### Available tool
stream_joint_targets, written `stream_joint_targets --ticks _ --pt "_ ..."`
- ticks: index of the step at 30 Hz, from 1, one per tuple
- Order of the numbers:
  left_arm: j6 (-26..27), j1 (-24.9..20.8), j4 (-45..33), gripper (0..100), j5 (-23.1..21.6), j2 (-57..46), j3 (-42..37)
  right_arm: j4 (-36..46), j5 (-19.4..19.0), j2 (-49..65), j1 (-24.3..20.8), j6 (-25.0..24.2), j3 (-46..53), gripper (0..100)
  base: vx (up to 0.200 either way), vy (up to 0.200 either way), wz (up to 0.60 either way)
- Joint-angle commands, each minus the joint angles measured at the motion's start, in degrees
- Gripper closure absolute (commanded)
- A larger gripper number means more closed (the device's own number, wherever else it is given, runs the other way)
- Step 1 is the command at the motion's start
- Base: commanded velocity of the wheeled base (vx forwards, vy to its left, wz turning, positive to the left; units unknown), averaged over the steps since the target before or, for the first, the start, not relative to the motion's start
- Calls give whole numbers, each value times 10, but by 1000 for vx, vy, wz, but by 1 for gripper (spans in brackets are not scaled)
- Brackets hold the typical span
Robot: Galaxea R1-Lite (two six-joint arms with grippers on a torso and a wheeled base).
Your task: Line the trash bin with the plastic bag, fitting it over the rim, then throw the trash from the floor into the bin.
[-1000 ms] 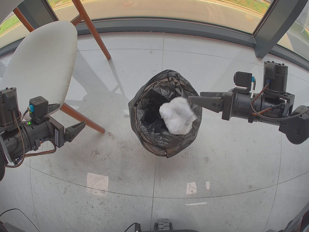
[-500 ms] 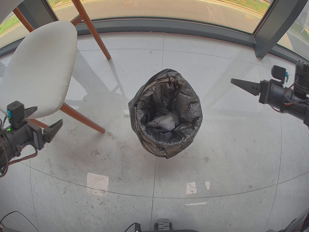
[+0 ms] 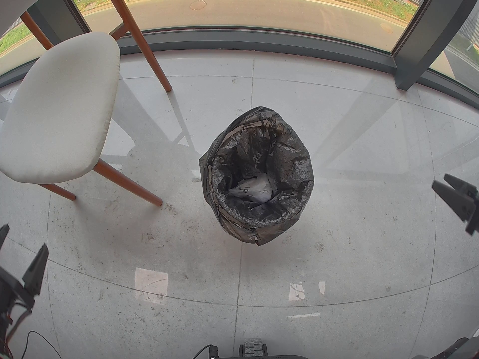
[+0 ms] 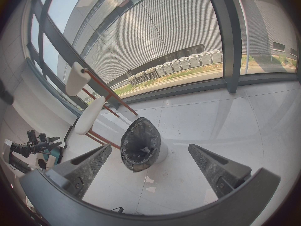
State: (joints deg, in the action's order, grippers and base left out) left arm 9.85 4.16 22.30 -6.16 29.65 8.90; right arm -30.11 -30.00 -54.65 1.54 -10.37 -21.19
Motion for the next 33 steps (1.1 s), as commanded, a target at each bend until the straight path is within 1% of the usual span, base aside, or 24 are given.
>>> stream_joint_targets --ticks 1,4,5,6,8,9,10,11,12,13,14,15,16,17,18,19,20,21,22,24,25,27,29,33 --pt "-1 -36 -198 0 -54 -296 -87 23 -23 277 -25 47 173 0 0 0 0" --pt "-7 -36 -195 0 -47 -293 -87 69 -23 354 -44 66 193 0 0 0 0" --pt "-7 -36 -195 0 -47 -293 -87 69 -23 354 -44 66 193 0 0 0 0" --pt "-30 -36 -196 0 -40 -293 -88 139 -23 433 -58 72 200 0 0 0 0" --pt "-30 -36 -196 0 -40 -293 -88 139 -23 433 -58 72 200 0 0 0 0" --pt "-93 -38 -197 0 -25 -292 -88 236 -20 505 -63 129 212 0 0 0 0" --pt "-103 -37 -197 0 -11 -292 -88 248 -17 496 -63 173 212 0 0 0 0" --pt "-109 -37 -196 0 10 -292 -89 251 -6 491 -62 197 212 0 0 0 0" --pt "-112 -37 -196 0 24 -292 -89 254 6 491 -62 202 212 0 0 0 0" --pt "-115 -37 -195 0 54 -292 -89 257 38 491 -62 205 212 0 0 0 0" --pt "-115 -38 -195 0 62 -292 -89 259 54 491 -62 205 212 0 0 0 0" --pt "-111 -37 -204 0 75 -292 -89 260 80 491 -62 203 212 0 0 0 0" --pt "-112 -38 -210 0 78 -292 -89 260 92 491 -62 202 212 0 0 0 0" --pt "-107 -39 -230 0 78 -292 -89 260 134 491 -62 193 212 0 0 0 0" --pt "-107 -39 -227 0 78 -292 -89 260 166 491 -62 178 212 0 0 0 0" --pt "-108 -40 -223 0 79 -291 -89 260 218 490 -62 145 212 0 0 0 0" --pt "-108 -40 -223 0 79 -291 -89 260 225 490 -62 140 212 0 0 0 0" --pt "-108 -39 -224 0 77 -291 -89 276 329 490 -62 78 212 0 0 0 0" --pt "-108 -38 -224 0 77 -291 -89 287 350 490 -56 67 212 0 0 0 0" --pt "-108 -38 -222 0 78 -291 -89 304 328 510 -5 66 207 0 0 0 0" --pt "-108 -38 -222 0 79 -292 -89 299 328 523 0 70 208 0 0 0 0" --pt "-109 -39 -222 0 78 -292 -89 304 320 536 -20 89 210 0 0 0 0" --pt "-103 -40 -223 0 74 -292 -89 303 312 537 -17 110 210 0 0 0 0" --pt "-98 -41 -223 0 68 -291 -89 300 319 539 -17 87 211 0 0 0 0"
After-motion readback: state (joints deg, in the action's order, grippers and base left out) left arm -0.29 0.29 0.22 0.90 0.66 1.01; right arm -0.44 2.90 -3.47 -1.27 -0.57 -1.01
